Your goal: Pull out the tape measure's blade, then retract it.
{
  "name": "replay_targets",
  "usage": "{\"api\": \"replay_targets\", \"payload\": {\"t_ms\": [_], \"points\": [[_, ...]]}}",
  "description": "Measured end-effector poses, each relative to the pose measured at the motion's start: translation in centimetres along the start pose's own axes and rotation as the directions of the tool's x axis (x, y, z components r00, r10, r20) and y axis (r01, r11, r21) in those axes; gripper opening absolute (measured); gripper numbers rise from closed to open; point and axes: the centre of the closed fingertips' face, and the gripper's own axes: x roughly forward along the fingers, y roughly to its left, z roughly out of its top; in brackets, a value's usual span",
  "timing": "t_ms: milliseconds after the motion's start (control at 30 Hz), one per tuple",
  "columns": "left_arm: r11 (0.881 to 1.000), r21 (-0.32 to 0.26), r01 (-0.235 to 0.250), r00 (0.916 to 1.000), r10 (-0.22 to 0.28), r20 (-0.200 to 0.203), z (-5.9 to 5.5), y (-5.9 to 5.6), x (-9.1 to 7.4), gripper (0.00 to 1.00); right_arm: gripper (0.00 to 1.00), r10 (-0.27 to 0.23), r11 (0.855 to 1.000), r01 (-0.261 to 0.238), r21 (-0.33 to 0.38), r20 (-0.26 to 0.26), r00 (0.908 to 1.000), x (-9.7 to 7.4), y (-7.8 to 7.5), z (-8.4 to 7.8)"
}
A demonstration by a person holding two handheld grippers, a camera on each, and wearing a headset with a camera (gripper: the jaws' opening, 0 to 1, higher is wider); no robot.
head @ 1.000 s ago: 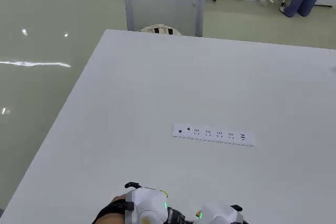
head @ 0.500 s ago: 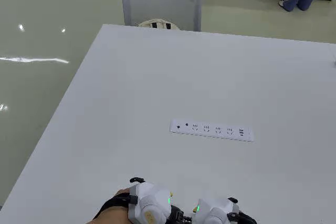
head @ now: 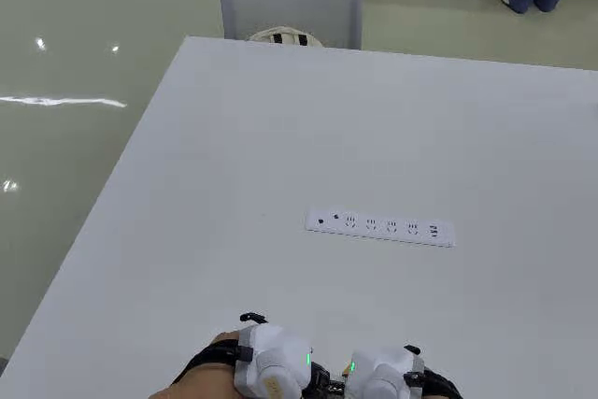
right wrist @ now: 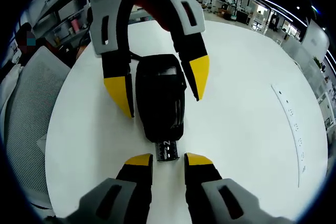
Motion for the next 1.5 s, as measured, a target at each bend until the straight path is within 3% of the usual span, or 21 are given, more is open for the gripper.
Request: {"api": "replay_targets", "payload": {"t_ms": [767,1267,1500], "points": [[0.999,0.034,-0.003,1.0,0.003,0.004,-0.05,0.19,0.14,0.35,0.16,0.026,0.999,-0.026,-0.032,0.006,0.9996,0.68,0.04,-0.24],[0.997,0.079,-0.008,0.9999,0.009,-0.008,-0.1,0.09,0.21,0.34,0.15,0.053,0.986,-0.048,-0.161,0.026,0.9983,0.6,0.25,-0.13],[0.996,0.083,-0.013,0.9998,0.014,-0.016,-0.13,0.15,0.2,0.33,0.14,0.06,0.981,-0.051,-0.187,0.041,0.9973,0.52,0.17,-0.04]]}}
